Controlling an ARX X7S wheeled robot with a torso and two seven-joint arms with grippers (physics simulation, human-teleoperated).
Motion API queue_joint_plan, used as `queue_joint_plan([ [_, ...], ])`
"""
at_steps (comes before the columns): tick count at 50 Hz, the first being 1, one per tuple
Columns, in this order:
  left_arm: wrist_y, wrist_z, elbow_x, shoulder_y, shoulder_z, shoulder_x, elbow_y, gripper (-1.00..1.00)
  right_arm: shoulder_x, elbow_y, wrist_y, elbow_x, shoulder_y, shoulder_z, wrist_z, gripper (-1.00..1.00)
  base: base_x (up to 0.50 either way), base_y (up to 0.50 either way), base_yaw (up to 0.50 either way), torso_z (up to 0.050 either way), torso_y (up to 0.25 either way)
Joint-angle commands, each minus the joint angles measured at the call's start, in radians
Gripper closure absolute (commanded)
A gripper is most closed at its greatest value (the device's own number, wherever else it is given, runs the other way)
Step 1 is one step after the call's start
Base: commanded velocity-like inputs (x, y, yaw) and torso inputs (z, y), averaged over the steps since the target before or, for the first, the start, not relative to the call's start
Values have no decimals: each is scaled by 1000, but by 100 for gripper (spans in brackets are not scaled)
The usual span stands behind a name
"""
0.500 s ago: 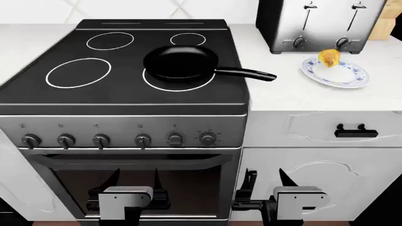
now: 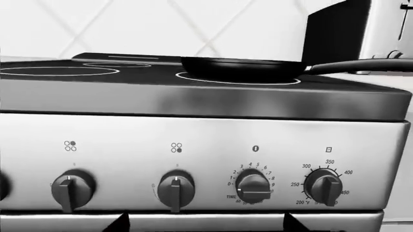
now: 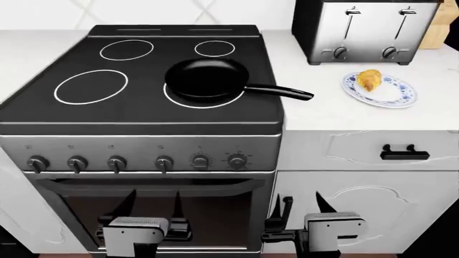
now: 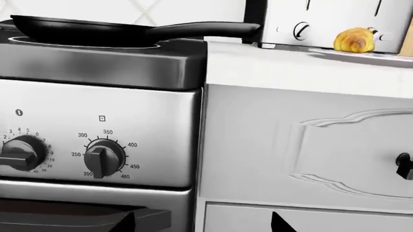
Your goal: Pick the croissant and place it on the pan. Then turn on the stove to warm the croissant.
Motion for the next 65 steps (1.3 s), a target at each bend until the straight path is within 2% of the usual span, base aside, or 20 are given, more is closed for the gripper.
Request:
queue_joint_plan([
  [1,26,10,-28,10,25,-28,13,-100,31,-40,-1,23,-9,-28,1,-100,0,0,0,50,0],
  [36,29,-32,-59,4,62,-62,5,-100,74,-49,32,98,3,-62,-1,-100,0,0,0,50,0],
  [46,-46,-104,4,-11,89,-58,14,-100,80,-67,52,119,5,-65,6,-100,0,-489,0,10,0],
  [58,-97,-91,-29,-15,110,-73,53,-100,85,-67,59,126,8,-73,23,-100,0,-500,0,0,0],
  [65,-74,-71,-52,-9,120,-81,54,-100,89,-61,62,132,11,-79,26,-100,0,-500,0,0,0],
])
